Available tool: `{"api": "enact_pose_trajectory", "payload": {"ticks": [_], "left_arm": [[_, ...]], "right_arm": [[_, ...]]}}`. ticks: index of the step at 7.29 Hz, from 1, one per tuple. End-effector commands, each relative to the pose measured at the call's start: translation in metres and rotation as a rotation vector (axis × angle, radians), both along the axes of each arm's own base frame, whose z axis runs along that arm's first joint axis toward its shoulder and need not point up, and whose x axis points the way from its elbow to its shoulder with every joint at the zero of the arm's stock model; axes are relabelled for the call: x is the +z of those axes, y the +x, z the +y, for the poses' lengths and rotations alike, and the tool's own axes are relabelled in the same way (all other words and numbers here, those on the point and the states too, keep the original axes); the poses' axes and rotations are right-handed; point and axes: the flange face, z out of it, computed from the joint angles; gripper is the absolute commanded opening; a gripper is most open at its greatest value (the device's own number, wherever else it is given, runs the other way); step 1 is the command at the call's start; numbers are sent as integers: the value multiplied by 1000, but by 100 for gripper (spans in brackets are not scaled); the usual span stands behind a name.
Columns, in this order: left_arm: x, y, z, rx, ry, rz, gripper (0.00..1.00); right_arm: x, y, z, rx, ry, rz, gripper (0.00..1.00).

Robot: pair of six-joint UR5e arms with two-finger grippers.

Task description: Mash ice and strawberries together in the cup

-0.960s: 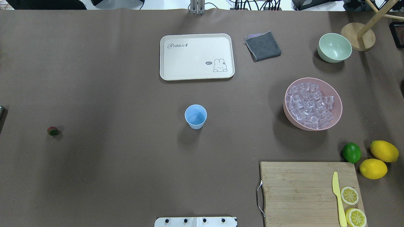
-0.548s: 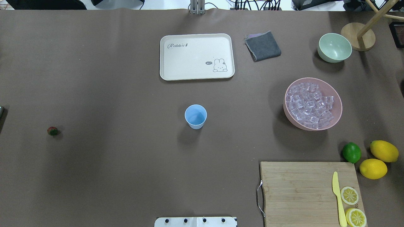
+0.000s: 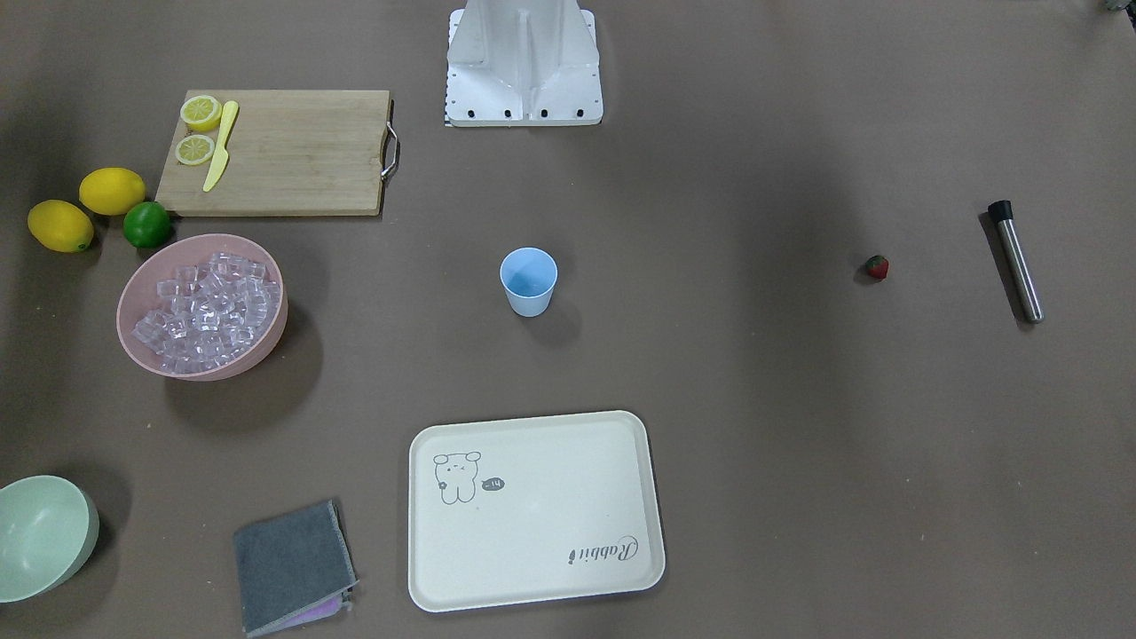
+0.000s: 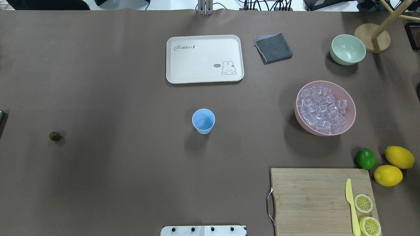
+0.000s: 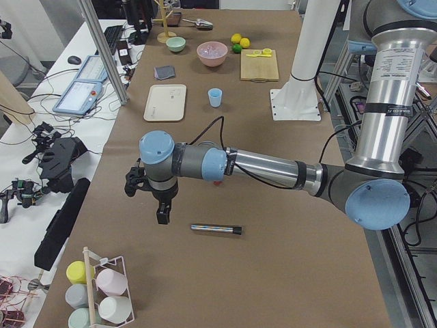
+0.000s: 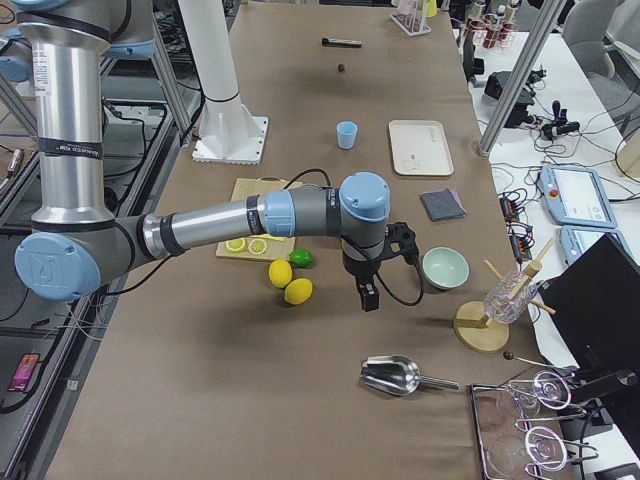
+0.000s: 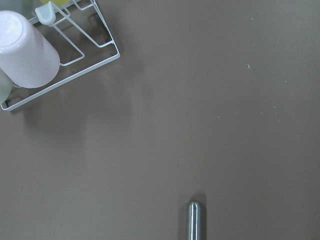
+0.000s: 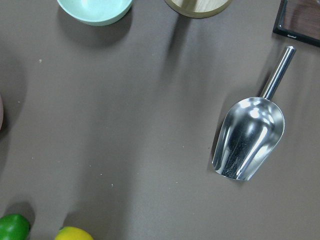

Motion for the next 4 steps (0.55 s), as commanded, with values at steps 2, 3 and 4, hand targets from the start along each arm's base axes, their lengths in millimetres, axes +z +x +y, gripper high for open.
{"api": "enact_pose_trajectory", "payload": {"ticks": [2, 3, 4], "left_arm": [[-1, 0, 0, 0, 2, 0, 98], [-2, 0, 0, -1, 3, 0, 98], [-1, 0, 0, 0, 2, 0, 98]], "right_arm": [[24, -1, 3, 53, -95, 2, 100], [34, -1, 12, 53, -114, 2, 100], [36, -1, 13, 53, -117, 2, 100]]}}
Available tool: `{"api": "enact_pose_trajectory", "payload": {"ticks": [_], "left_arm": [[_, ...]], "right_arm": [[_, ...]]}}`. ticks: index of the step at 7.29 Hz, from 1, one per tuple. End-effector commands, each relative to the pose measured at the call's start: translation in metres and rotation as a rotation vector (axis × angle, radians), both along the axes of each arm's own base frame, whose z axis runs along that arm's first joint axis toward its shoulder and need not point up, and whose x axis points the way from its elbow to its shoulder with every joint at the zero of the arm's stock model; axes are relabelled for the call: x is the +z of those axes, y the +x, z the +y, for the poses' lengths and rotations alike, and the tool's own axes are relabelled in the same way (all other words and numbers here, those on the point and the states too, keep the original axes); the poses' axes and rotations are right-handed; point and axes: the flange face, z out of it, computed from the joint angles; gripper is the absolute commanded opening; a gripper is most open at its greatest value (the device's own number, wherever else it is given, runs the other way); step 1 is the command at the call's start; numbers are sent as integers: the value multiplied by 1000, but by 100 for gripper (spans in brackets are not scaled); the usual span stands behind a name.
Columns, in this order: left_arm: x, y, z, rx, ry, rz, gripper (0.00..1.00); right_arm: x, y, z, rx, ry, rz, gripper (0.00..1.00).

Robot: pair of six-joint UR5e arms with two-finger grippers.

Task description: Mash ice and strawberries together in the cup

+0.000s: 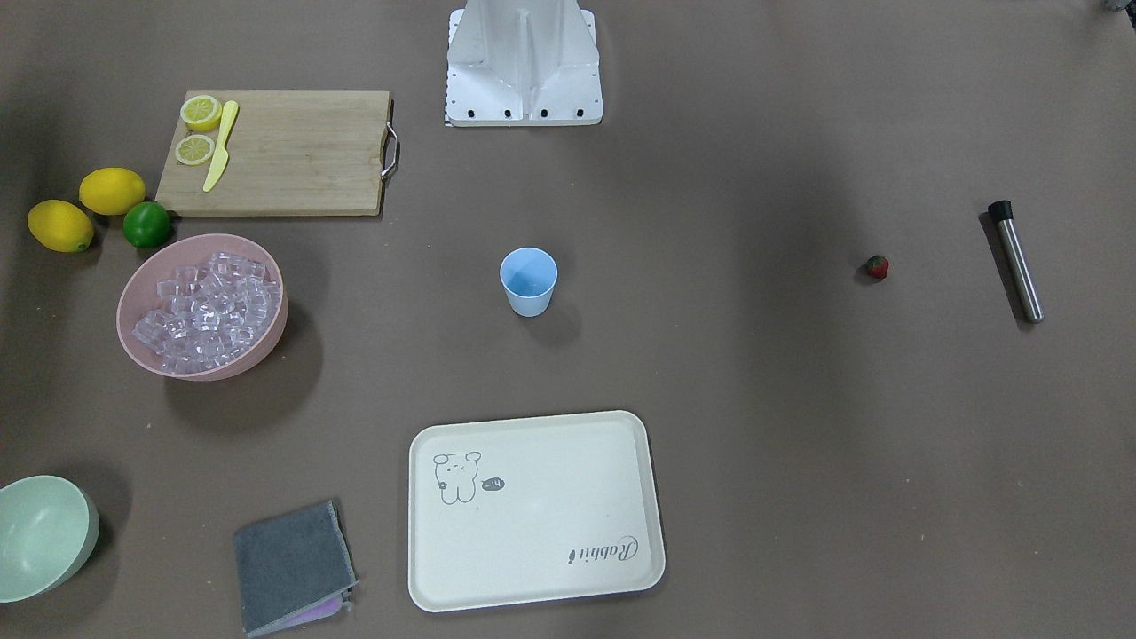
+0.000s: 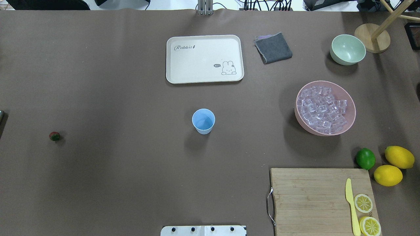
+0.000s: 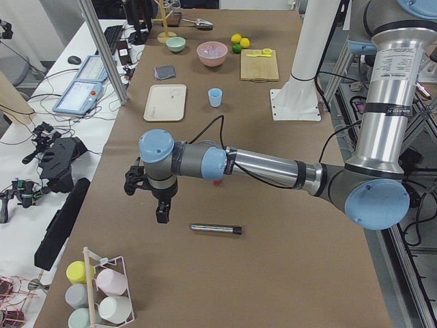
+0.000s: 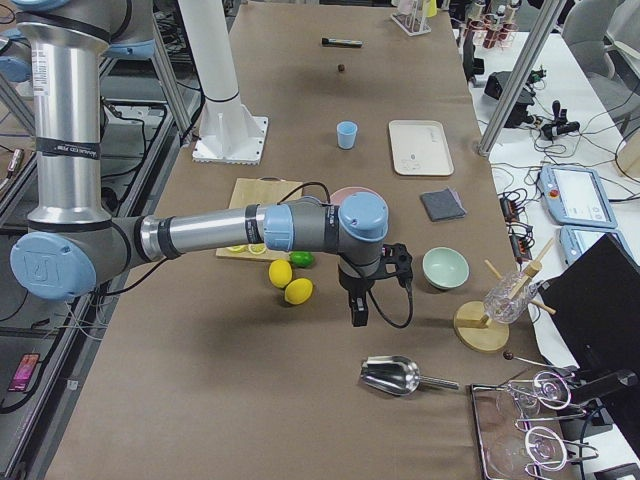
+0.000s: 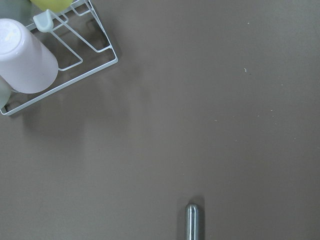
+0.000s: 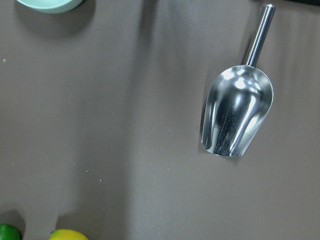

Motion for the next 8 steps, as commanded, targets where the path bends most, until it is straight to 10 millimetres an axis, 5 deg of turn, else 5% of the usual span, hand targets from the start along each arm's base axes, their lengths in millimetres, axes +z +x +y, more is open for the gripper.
{"api": "enact_pose_trajectory", "payload": {"ticks": [1, 8], "left_arm": [[0, 0, 0, -1, -1, 0, 98], [28, 1, 24, 4, -19, 6, 98]], "right_arm": [[5, 0, 3, -2, -8, 6, 100], [15, -1, 10, 0, -34, 0, 100]]}}
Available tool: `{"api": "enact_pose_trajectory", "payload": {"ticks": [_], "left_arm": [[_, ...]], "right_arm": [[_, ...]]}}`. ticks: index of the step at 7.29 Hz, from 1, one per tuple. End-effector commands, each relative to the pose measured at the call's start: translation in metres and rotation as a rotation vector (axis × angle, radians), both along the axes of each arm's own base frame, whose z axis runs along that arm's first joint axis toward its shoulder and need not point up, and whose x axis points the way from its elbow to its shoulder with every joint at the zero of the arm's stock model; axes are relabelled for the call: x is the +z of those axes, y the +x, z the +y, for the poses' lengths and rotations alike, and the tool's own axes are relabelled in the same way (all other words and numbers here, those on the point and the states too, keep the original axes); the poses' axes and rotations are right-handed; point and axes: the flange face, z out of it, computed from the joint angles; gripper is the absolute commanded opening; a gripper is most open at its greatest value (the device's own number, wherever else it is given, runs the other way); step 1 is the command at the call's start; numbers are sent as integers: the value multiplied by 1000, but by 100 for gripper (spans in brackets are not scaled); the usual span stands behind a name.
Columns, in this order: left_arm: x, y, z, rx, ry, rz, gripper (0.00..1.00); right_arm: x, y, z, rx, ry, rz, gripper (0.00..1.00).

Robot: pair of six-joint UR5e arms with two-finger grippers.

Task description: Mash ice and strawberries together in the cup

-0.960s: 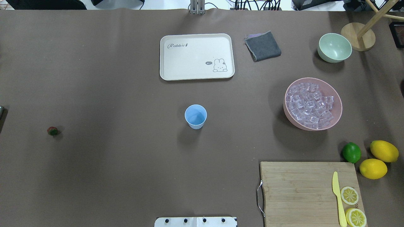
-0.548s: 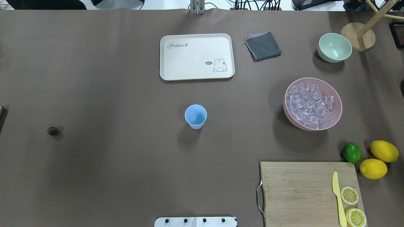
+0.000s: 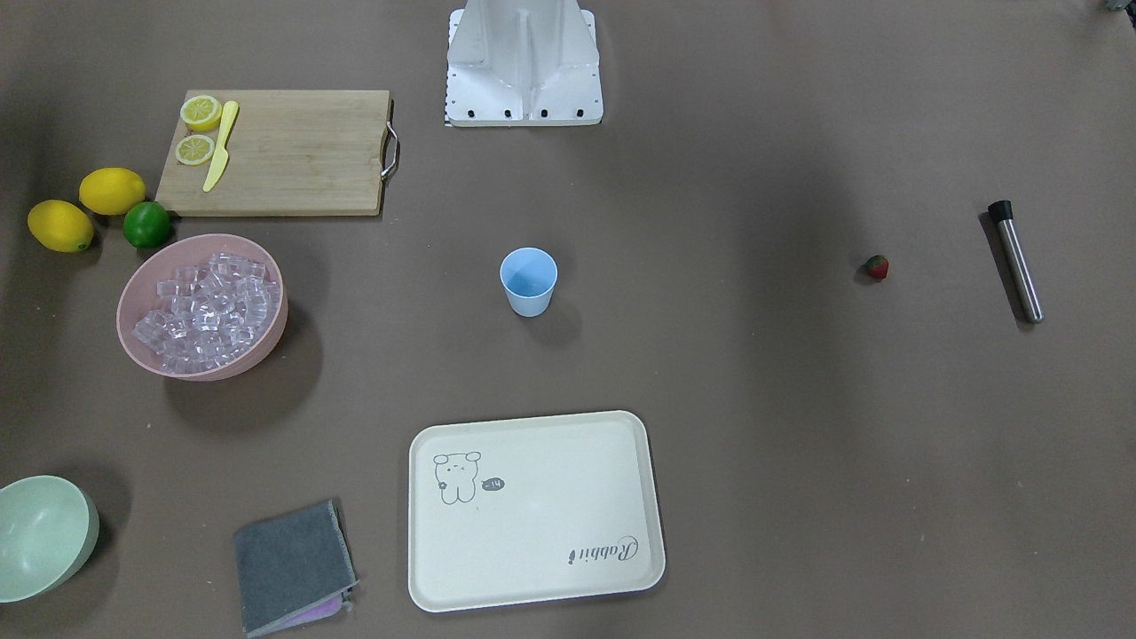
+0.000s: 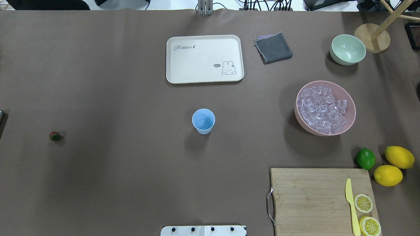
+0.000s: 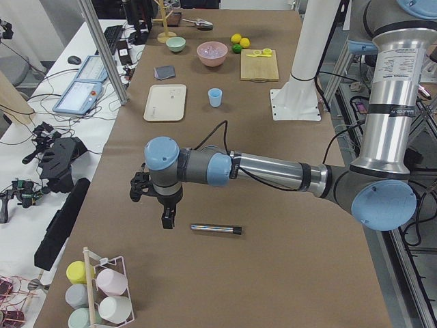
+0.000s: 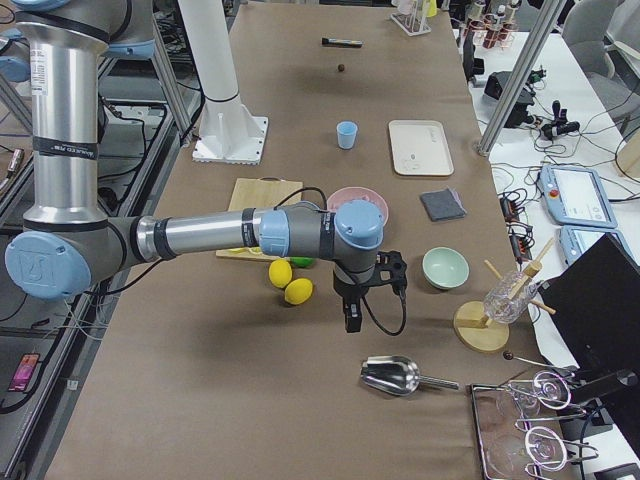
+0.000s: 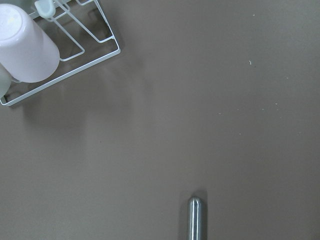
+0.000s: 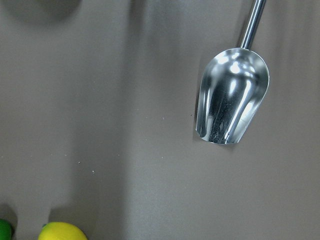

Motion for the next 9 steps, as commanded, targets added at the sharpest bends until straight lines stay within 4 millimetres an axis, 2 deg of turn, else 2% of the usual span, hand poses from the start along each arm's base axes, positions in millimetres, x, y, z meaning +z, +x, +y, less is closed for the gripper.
{"api": "enact_pose_trajectory", "payload": {"ticks": [1, 5, 6, 7, 8, 9], "left_arm": [[9, 0, 8, 0, -7, 5, 98], [19, 1, 8, -5, -37, -3, 98], [16, 1, 3, -7, -35, -3, 98], [19, 1, 8, -6, -37, -1, 98], [15, -1, 8, -8, -22, 1, 98], [0, -3, 8, -11, 7, 0, 98]], "right_arm": [[2, -1, 3, 2, -7, -7, 100], [0, -1, 2, 2, -3, -16, 100], [0, -1, 2, 2, -3, -16, 100], [1, -1, 1, 2, -5, -16, 100], [2, -1, 1, 2, -8, -16, 100], [2, -1, 1, 2, -8, -16, 100]]}}
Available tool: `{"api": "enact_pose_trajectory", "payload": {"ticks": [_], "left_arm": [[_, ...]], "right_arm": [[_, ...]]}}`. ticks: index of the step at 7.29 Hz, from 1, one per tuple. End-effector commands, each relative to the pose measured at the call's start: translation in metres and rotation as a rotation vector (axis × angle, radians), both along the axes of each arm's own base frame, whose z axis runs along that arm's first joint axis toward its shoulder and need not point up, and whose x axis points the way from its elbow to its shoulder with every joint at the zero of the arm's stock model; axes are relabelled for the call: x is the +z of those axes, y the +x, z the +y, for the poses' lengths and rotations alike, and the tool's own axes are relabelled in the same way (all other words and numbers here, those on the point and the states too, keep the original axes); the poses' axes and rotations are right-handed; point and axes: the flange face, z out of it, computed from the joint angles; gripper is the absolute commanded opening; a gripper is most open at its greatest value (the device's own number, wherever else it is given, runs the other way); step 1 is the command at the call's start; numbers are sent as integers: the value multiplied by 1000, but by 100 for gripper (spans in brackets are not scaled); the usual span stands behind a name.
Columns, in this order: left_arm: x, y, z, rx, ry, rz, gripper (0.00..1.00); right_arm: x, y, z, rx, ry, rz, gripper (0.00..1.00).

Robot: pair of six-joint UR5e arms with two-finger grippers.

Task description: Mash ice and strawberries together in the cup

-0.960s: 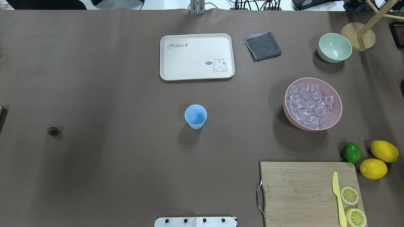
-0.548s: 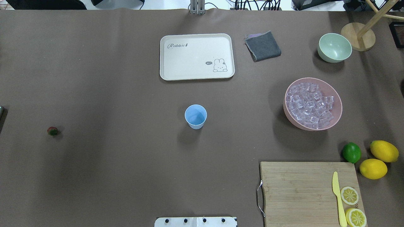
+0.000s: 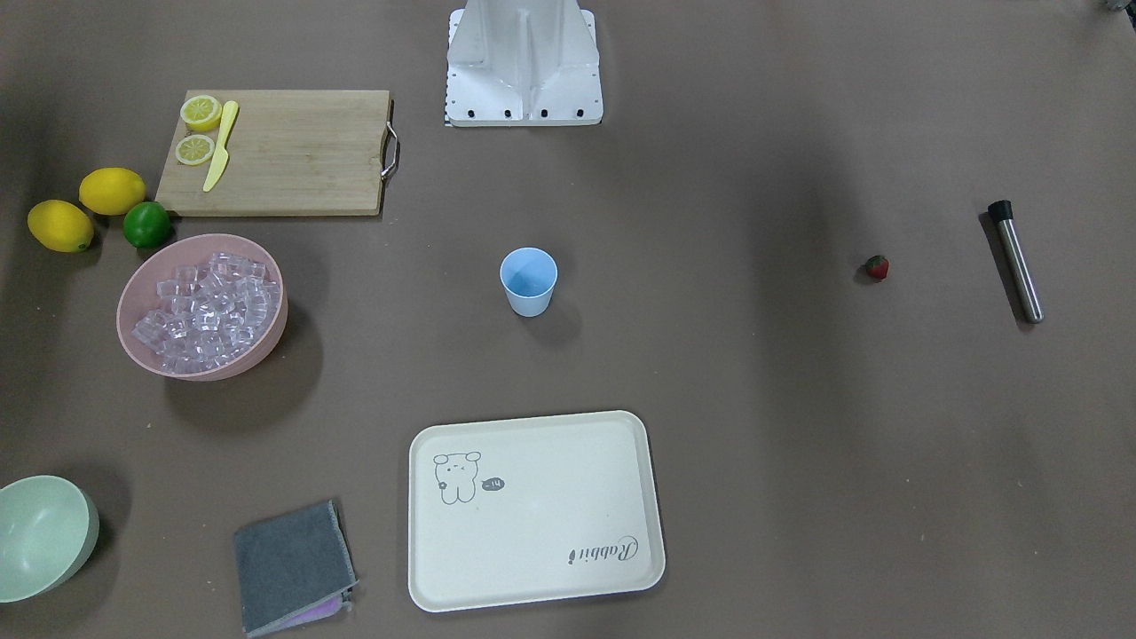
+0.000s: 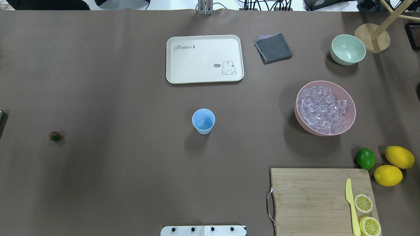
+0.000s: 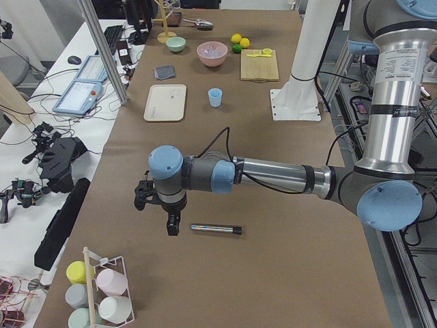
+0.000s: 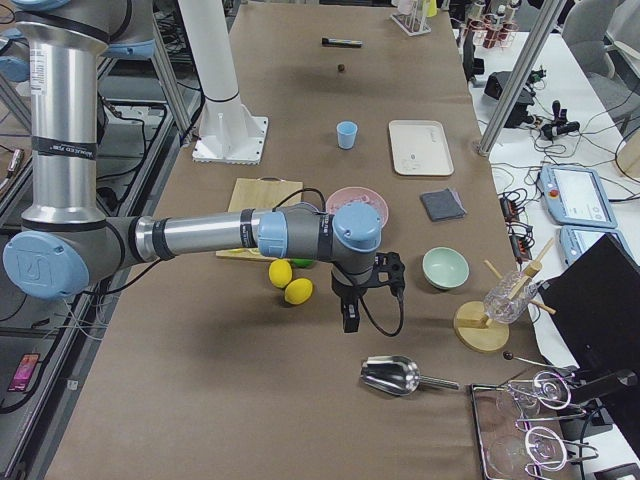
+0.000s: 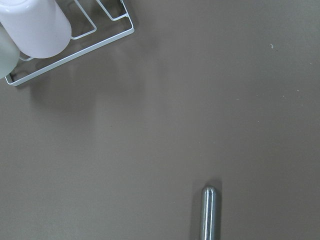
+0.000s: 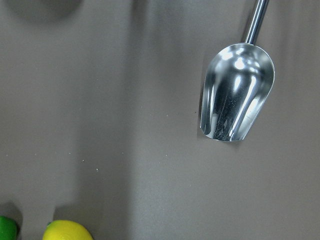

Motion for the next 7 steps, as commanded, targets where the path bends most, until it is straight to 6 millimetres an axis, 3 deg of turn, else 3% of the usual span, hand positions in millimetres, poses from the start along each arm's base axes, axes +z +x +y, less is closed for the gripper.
{"api": "enact_pose_trajectory", "payload": {"ticks": [1, 3, 6, 7], "left_arm": [[-12, -1, 0, 2, 30, 4, 98], [-12, 0, 0, 3, 28, -14, 98], [7, -5, 8, -21, -17, -3, 98], [1, -6, 6, -53, -36, 1, 98]], "right_arm": [[0, 0, -1, 0, 0, 0, 100], [-2, 1, -2, 1, 4, 0, 100], [-6, 1, -6, 3, 12, -1, 100], [-6, 1, -7, 3, 12, -1, 100]]}}
